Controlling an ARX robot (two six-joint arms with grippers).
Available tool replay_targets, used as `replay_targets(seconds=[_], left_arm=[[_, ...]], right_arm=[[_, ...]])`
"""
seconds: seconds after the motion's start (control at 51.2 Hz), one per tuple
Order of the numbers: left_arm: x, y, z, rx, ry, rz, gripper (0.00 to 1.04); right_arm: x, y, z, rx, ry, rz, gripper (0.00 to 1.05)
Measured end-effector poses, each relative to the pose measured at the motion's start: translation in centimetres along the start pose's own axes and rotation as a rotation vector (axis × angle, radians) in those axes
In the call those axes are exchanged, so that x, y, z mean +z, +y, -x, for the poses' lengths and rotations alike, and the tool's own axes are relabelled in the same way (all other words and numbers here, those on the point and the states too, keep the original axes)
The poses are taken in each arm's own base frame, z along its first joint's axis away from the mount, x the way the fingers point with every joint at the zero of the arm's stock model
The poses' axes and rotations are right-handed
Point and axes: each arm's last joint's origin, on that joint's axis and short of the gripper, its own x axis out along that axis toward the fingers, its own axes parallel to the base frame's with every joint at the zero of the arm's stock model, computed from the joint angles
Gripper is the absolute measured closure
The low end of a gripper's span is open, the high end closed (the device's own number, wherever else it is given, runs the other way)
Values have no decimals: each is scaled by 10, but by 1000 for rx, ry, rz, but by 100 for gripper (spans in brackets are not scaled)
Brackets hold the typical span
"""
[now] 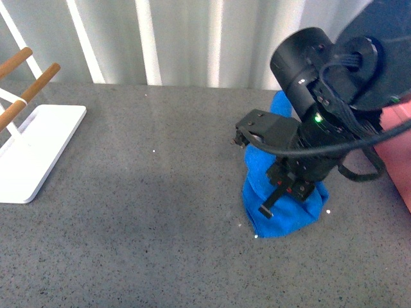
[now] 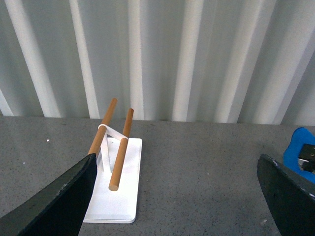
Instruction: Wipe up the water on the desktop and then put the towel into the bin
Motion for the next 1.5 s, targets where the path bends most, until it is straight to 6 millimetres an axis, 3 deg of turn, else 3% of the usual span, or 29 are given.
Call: replay_targets(seconds=[0.312,0.41,0.468,0.605,0.8,0.898,1.015,1.073,1.132,1.23,1.366,1.503], left_arm=[[0,0,0,0,0,0,7],[0,0,0,0,0,0,7],[0,0,0,0,0,0,7],[0,0,0,0,0,0,7],[0,0,0,0,0,0,7],[0,0,0,0,0,0,7],[0,0,0,0,-1,0,7],[0,0,0,0,0,0,7],[0,0,0,0,0,0,7],[0,0,0,0,0,0,7],[0,0,0,0,0,0,7],[0,0,0,0,0,0,7]], right_arm=[[68,14,-8,-44,-32,51,99],[90,29,-5,-15,-82,51,99],[101,48,-1,38,-122,62,99],[104,85,8,123,-147,84,99],[88,90,23,107,-163,23,99],[75,74,41,-2,-183,-30,99],[70,18,93,-211,-268,-166,99],[66,-22,129,-344,-318,-267,99],[62,-43,150,-411,-345,-322,99],[40,-88,196,-543,-365,-436,99],[9,-114,221,-609,-273,-493,99],[-26,-123,231,-598,-153,-468,99]])
